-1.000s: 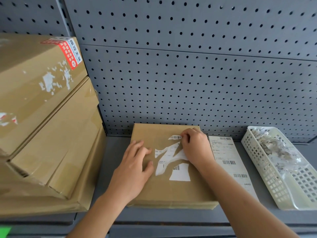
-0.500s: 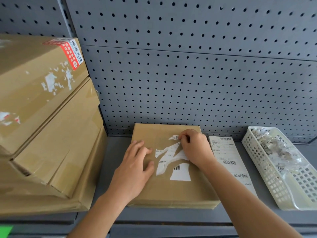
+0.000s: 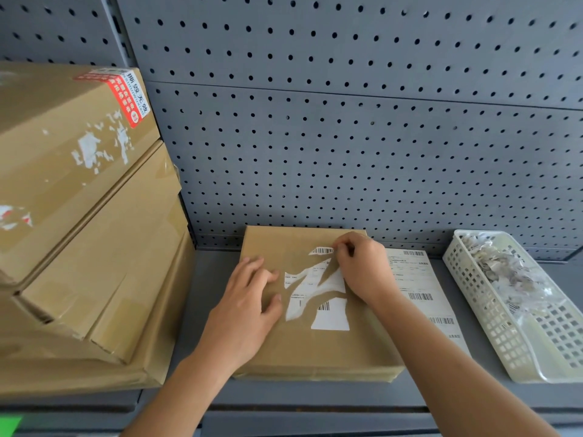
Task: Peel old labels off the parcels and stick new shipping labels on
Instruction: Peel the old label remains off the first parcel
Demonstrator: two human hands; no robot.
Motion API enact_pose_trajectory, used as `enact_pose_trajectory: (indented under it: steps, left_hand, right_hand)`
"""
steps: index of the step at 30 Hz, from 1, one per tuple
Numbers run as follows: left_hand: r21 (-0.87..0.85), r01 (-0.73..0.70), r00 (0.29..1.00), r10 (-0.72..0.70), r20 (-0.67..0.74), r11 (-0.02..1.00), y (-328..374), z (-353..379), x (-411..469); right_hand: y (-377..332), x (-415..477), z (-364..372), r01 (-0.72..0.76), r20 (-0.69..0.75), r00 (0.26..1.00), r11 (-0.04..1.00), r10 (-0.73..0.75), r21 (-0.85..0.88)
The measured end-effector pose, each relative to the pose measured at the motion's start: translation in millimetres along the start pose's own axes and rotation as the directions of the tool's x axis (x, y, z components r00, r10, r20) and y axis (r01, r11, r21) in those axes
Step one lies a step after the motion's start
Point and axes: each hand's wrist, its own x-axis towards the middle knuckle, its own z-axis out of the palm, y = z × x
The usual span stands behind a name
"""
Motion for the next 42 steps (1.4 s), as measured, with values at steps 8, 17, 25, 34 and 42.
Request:
enact_pose_trajectory:
  steps: [8,17,25,34,42]
  left_hand:
    - [0.006,0.0,1.0,0.0,0.012,1.0,2.3,-2.7,-0.9]
    - [0.01,0.013,1.0,-0.014,0.019,1.0,2.8,-2.4,-0.1]
    - [0.007,0.031,0.999,-0.031,0.031,0.999,2.6,-2.7,-0.4]
    - [0.007,0.021,0.999,-0.021,0.028,1.0,1.7,-1.9,0.5]
    - [-0.001,0.023,1.0,-0.023,0.019,1.0,2.0,-1.6,0.1]
  right_hand:
    - [-9.4,13.1,4.5,0.085,0.146,0.989,0.913,-0.028,-0.399]
    - [-32.4,24.9,2.9,0.167,0.276,0.961,0.78,0.007,-0.603]
    - [-20.9,30.9,-4.4,-0.055,0.294,0.942,0.936,0.164,-0.347]
    - [-4.4,26.1,-0.8,-0.095,0.179,0.975,0.977,0.13,-0.192]
    - [-8.6,7.4,3.8,-0.124,0.116,0.984,0.985,0.137,-0.117]
